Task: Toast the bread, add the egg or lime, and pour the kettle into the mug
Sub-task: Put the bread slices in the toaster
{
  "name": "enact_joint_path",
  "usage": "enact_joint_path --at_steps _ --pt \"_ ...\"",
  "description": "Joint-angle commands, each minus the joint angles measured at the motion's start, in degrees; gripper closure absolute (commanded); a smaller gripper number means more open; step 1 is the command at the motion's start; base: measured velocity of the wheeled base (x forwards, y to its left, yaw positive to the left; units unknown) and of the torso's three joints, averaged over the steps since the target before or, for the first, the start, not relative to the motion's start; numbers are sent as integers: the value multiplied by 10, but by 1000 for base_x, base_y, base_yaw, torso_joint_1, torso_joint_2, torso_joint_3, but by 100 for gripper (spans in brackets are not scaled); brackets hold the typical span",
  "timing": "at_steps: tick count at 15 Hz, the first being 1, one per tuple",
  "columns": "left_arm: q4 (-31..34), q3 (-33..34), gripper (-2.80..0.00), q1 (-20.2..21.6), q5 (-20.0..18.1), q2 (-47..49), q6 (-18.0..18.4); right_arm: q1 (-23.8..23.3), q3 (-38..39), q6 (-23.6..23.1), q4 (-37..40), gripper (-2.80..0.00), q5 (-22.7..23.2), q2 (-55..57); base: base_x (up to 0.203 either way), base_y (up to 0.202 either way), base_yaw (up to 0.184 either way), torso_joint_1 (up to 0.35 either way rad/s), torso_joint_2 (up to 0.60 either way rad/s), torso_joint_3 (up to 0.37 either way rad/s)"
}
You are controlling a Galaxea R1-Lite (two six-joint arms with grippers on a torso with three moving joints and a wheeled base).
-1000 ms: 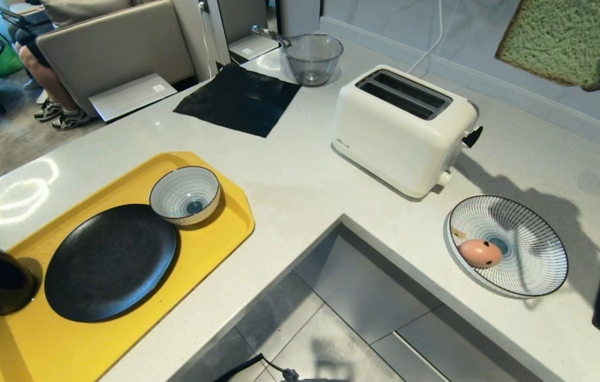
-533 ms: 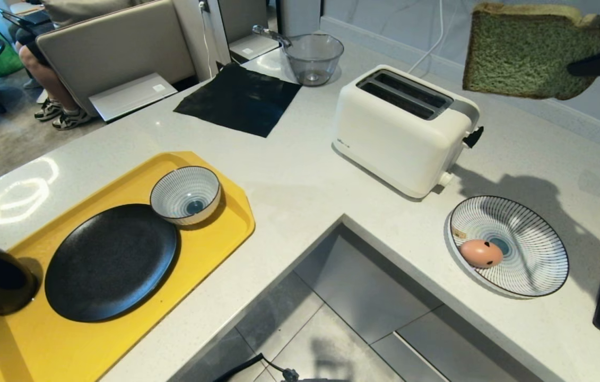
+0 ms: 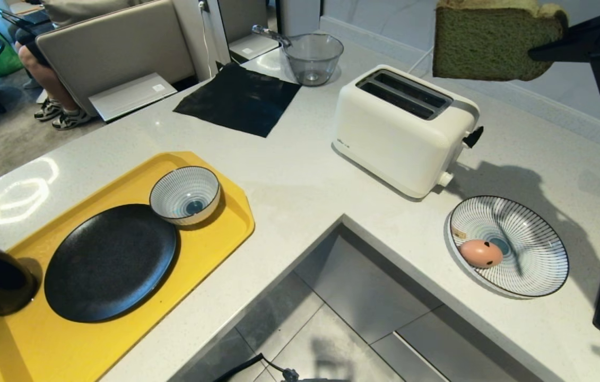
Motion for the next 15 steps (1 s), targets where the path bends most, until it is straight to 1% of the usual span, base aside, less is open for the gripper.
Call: enact_joint_path --at_steps 1,6,7,9,10,15 --pt "0 8 0 0 0 0 0 1 0 8 1 0 1 3 0 0 0 0 0 0" --pt "0 8 0 0 0 0 0 1 0 10 0 0 0 18 0 0 0 0 0 0" --pt "0 8 0 0 0 0 0 0 0 16 0 0 0 18 0 0 0 0 0 0" --pt "0 8 0 0 0 0 0 -2 1 57 -1 0 0 14 0 0 0 0 0 0" --pt "0 8 0 0 0 0 0 -3 1 67 -4 0 -1 12 0 0 0 0 0 0" --pt "0 8 0 0 0 0 0 -3 1 68 -11 0 0 10 0 0 0 0 0 0"
